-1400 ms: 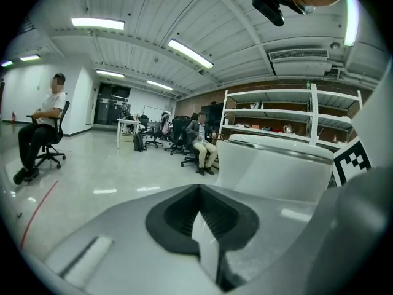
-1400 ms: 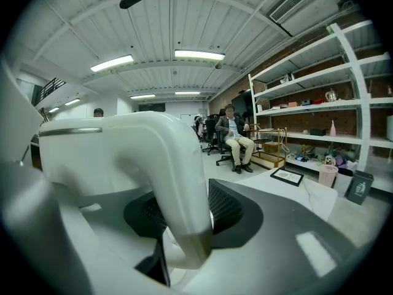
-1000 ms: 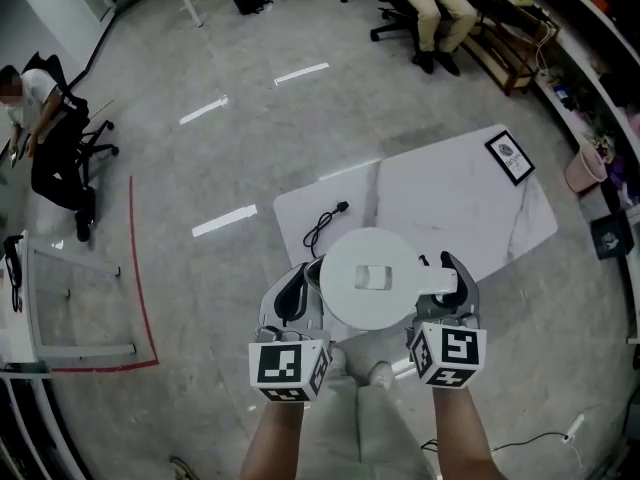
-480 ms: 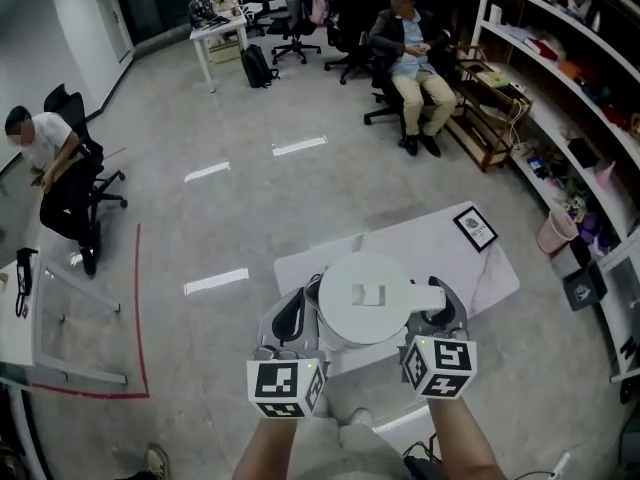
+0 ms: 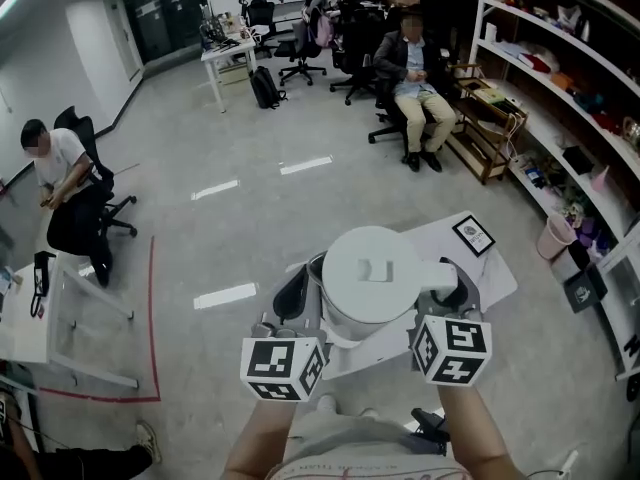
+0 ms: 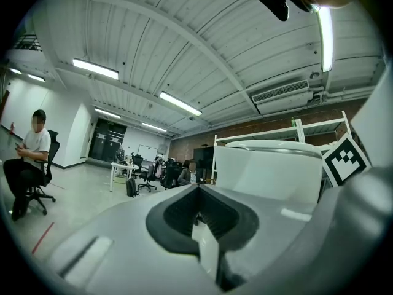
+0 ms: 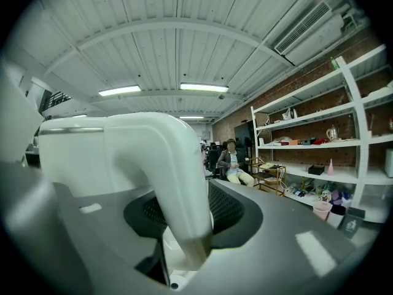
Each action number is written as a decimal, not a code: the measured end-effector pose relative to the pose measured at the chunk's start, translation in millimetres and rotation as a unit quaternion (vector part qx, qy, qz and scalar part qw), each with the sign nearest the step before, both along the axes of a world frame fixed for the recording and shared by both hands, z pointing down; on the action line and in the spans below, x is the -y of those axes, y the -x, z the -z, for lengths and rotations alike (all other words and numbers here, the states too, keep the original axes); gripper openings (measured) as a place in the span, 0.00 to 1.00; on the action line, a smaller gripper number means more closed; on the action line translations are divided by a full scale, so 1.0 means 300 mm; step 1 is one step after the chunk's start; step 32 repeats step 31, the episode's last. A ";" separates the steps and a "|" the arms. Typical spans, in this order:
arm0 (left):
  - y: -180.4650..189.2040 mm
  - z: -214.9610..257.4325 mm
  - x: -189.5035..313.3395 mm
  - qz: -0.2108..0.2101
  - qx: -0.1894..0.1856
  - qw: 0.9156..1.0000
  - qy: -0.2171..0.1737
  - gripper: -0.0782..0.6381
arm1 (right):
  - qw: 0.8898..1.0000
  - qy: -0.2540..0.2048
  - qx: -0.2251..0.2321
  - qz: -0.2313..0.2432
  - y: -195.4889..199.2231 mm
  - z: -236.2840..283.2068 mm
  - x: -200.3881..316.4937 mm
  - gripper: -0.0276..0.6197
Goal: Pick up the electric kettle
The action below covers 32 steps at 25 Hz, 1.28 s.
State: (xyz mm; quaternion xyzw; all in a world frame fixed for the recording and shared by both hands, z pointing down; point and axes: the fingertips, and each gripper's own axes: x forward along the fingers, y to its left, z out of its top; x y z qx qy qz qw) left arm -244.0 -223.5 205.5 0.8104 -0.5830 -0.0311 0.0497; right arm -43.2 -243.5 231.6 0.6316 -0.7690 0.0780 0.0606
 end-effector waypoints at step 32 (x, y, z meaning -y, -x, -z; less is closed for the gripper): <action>-0.001 0.124 -0.121 -0.012 -0.009 0.999 -0.042 0.11 | 0.999 -0.025 0.019 -0.032 -0.011 0.082 -0.145 0.30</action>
